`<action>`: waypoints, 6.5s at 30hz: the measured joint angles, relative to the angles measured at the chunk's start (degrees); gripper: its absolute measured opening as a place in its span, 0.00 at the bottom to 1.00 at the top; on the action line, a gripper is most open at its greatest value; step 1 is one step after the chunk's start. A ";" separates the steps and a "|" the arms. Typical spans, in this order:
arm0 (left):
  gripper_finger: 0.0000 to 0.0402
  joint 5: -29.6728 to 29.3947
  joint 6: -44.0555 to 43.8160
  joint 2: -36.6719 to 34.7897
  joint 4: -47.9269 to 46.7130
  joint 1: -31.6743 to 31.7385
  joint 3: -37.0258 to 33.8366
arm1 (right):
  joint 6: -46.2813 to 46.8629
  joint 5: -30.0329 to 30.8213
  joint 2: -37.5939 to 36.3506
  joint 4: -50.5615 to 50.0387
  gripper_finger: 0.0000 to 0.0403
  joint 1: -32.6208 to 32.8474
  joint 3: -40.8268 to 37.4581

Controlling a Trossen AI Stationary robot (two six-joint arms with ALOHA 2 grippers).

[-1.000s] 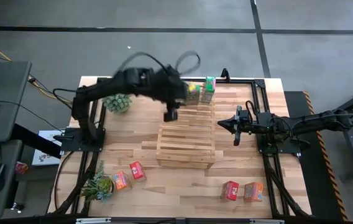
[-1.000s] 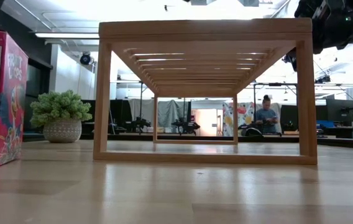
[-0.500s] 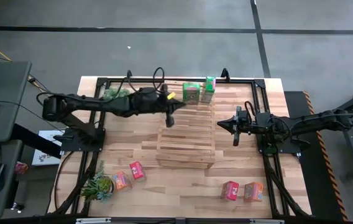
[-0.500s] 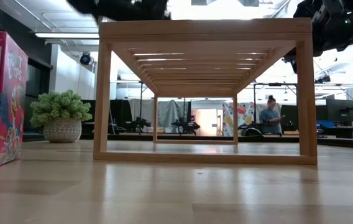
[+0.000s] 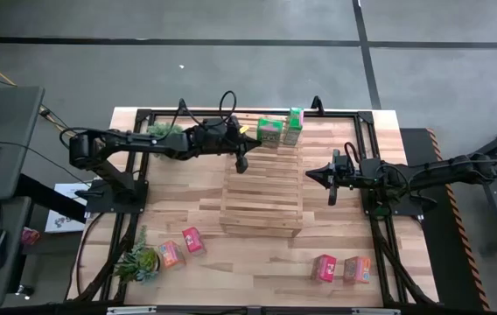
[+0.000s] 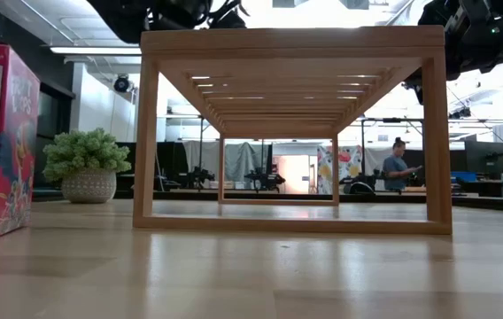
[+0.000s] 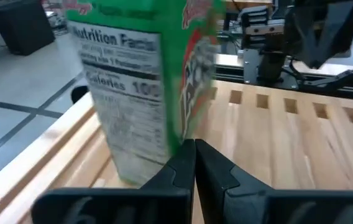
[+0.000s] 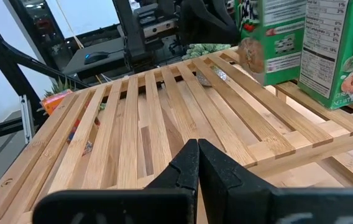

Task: Stack cereal on shelf
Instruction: Put the green cereal box on the shelf aligned with the other green cereal box

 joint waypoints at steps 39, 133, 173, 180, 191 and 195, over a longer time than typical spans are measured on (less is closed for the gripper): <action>0.00 7.46 -0.44 5.11 -3.44 2.52 8.59 | 0.14 1.09 0.00 0.20 0.00 -0.04 0.00; 0.00 7.75 4.50 0.42 5.65 12.16 0.35 | 15.15 34.42 26.65 -35.69 0.00 8.51 32.57; 0.00 7.60 5.09 6.42 -9.46 12.93 13.53 | 2.51 27.85 22.38 -39.69 0.00 -16.65 32.57; 0.00 10.97 5.06 7.00 -8.36 11.44 13.53 | 2.51 28.00 22.40 -39.69 0.00 -16.65 32.57; 0.00 11.53 4.96 8.37 -5.74 11.40 13.51 | 2.94 28.02 22.40 -39.74 0.00 -16.65 32.57; 0.00 11.19 4.52 9.05 -3.55 11.30 13.51 | 2.95 28.04 22.40 -39.71 0.00 -16.65 32.57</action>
